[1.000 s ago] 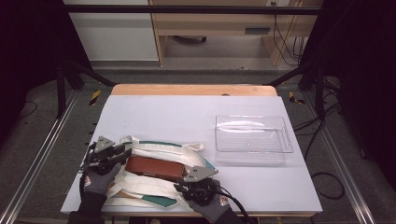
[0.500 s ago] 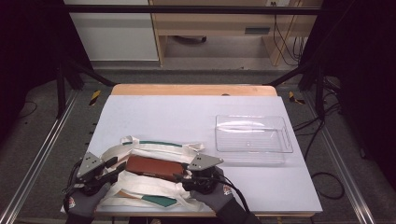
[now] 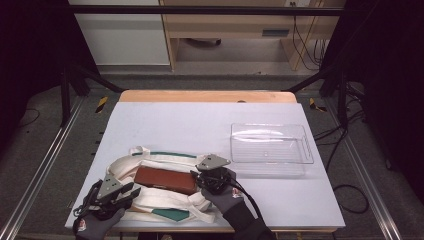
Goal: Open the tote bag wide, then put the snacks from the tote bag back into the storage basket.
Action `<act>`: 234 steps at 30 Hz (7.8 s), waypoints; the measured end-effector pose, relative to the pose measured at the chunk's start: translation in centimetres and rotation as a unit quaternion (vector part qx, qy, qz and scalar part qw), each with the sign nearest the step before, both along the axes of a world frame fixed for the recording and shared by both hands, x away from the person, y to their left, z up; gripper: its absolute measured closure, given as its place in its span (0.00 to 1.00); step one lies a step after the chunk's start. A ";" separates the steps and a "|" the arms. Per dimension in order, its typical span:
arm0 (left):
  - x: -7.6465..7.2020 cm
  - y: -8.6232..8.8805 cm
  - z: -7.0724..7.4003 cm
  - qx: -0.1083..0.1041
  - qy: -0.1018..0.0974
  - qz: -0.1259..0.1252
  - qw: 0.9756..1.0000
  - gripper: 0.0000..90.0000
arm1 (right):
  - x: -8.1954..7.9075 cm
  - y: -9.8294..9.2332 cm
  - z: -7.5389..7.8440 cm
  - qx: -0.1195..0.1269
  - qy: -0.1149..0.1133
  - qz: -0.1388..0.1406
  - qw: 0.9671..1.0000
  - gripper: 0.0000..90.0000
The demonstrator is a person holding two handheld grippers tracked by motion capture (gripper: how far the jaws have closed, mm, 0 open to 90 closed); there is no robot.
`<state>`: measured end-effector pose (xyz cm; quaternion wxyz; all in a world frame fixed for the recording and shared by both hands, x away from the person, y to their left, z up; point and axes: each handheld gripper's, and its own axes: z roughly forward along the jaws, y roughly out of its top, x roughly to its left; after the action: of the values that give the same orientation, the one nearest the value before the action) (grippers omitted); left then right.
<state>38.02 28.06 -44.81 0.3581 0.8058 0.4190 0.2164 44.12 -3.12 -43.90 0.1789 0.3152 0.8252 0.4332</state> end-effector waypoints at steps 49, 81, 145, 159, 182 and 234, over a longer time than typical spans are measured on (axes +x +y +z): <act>-0.4 1.9 2.0 -0.066 -0.082 0.032 0.994 0.45 | 0.7 -1.2 3.0 0.061 -0.012 0.022 0.998 0.48; -0.4 2.9 2.1 -0.066 -0.096 0.051 0.992 0.33 | 1.2 3.3 -0.5 -0.046 0.069 0.105 0.991 0.29; -0.3 3.0 1.8 -0.060 -0.096 0.052 0.992 0.32 | 1.7 6.5 0.3 -0.106 0.077 0.160 0.978 0.38; -0.3 3.0 1.8 -0.059 -0.097 0.051 0.992 0.31 | 1.7 7.0 0.2 -0.124 0.077 0.182 0.972 0.47; -0.5 3.1 1.8 -0.064 -0.099 0.056 0.991 0.30 | 0.5 3.8 6.2 -0.054 0.049 0.184 0.980 0.48; -0.4 2.6 1.6 -0.053 -0.095 0.041 0.993 0.27 | 3.5 -12.5 11.8 -0.025 0.007 0.039 0.999 0.48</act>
<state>37.65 30.65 -43.18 0.4293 0.7437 0.4265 0.2839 47.64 -15.61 -32.08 0.1637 0.2812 0.8490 0.4164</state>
